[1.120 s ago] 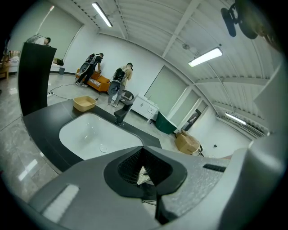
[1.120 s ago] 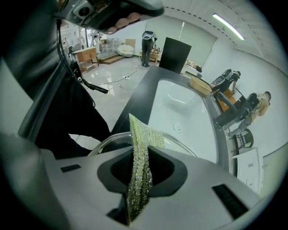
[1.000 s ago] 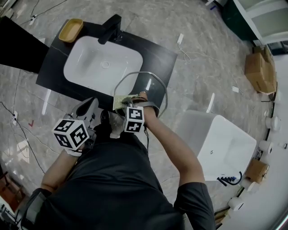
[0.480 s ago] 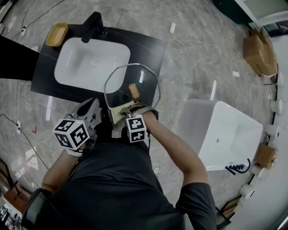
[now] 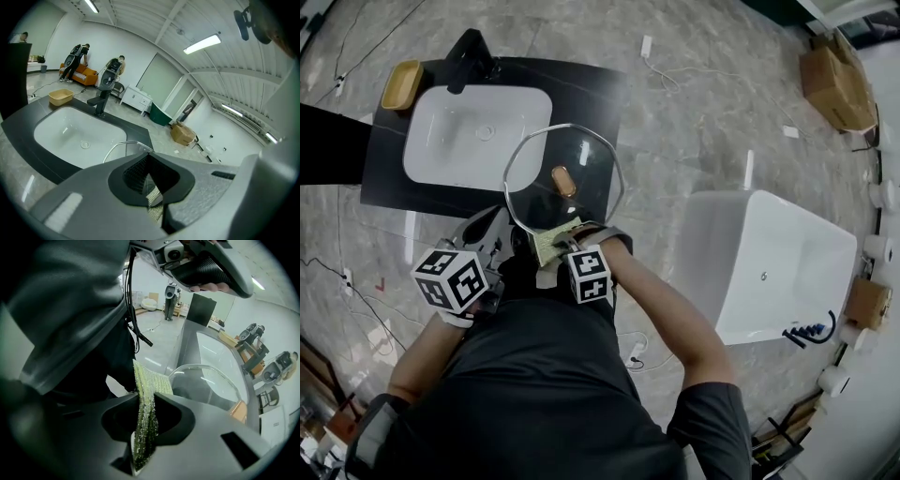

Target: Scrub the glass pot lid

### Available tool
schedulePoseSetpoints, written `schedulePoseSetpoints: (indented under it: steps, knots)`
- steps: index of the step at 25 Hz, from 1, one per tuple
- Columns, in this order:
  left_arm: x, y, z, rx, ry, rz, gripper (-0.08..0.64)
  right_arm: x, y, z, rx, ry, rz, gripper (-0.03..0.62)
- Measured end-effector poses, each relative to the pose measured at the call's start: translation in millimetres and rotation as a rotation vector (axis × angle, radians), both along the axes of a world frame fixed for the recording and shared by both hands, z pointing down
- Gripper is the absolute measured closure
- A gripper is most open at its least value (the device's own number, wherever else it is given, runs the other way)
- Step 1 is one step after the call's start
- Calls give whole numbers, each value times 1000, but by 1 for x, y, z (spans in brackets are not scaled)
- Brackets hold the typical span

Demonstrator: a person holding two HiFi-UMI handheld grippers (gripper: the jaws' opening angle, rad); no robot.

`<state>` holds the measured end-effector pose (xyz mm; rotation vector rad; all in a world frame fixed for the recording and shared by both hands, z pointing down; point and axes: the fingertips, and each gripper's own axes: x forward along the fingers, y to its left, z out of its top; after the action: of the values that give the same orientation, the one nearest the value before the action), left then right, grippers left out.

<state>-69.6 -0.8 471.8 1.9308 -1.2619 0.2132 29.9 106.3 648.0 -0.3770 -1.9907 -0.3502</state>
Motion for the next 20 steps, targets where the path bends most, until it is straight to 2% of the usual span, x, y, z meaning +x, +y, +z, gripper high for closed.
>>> schedulePoseSetpoints:
  steps: [3, 7, 9, 11, 13, 16, 20]
  knots:
    - [5, -2, -7, 14, -2, 10, 560, 11, -3, -22, -54, -64, 85, 529]
    - [-6, -9, -20, 46, -9, -14, 560, 34, -42, -78, -119, -248, 339, 529]
    - [-13, -12, -25, 58, -12, -35, 560, 43, -79, -108, -103, -352, 464, 529]
    - [-19, -11, -29, 67, -16, -53, 560, 52, -125, -122, -33, -404, 553, 529]
    - [-25, -9, -34, 74, -22, -70, 560, 60, -171, -115, 28, -406, 620, 529]
    - [-36, -6, -39, 80, -37, -103, 560, 66, -222, -83, 75, -344, 665, 529]
    - [-56, 3, -37, 60, -60, -163, 560, 60, -228, -38, 79, -216, 579, 529]
